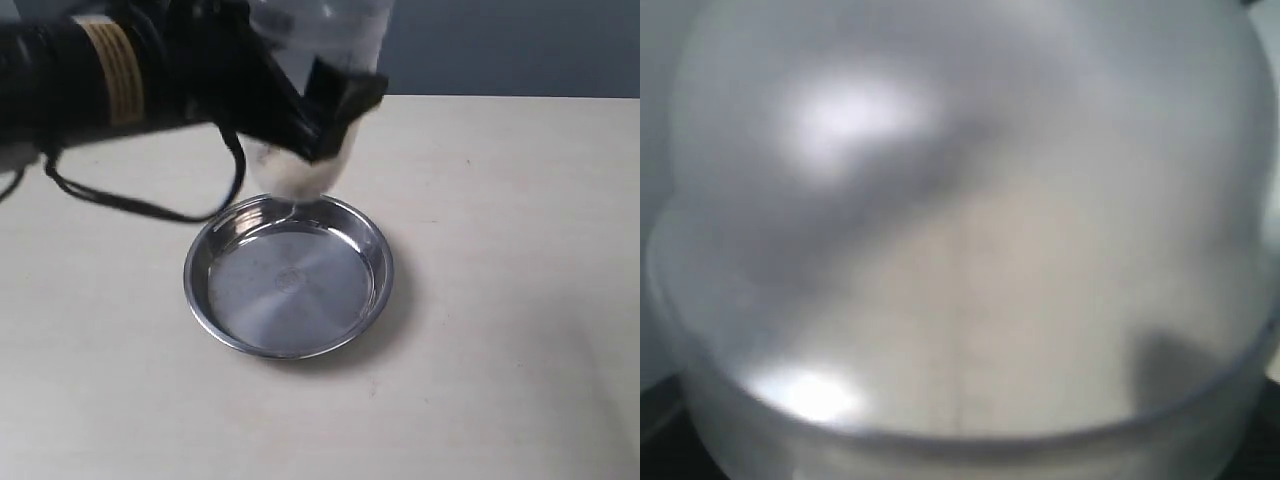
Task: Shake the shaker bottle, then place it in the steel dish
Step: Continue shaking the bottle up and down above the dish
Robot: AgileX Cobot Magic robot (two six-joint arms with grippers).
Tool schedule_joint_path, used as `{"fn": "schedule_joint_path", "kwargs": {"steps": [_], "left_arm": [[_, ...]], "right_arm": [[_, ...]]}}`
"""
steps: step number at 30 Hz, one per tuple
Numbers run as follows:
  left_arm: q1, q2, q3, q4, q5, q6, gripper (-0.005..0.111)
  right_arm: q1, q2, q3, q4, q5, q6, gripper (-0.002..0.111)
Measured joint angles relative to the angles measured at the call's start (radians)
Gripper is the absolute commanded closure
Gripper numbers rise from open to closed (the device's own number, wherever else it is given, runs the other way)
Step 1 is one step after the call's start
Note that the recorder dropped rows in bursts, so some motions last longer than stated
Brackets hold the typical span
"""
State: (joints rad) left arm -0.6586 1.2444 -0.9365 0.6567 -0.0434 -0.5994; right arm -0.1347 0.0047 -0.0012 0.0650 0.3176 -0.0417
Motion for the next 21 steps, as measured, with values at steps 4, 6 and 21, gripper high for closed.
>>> {"fn": "schedule_joint_path", "kwargs": {"steps": [4, 6, 21], "left_arm": [[0.002, -0.039, -0.024, -0.029, -0.065, -0.029, 0.106], [0.0, 0.02, 0.043, -0.054, -0.074, -0.043, 0.106], [0.009, 0.059, 0.081, -0.04, -0.159, -0.049, 0.106]], "right_arm": [[0.0, 0.0, 0.0, 0.0, 0.0, 0.0, 0.109], [0.0, 0.0, 0.0, 0.0, 0.0, 0.0, 0.109], [0.0, 0.0, 0.0, 0.0, 0.0, 0.0, 0.109]]}}
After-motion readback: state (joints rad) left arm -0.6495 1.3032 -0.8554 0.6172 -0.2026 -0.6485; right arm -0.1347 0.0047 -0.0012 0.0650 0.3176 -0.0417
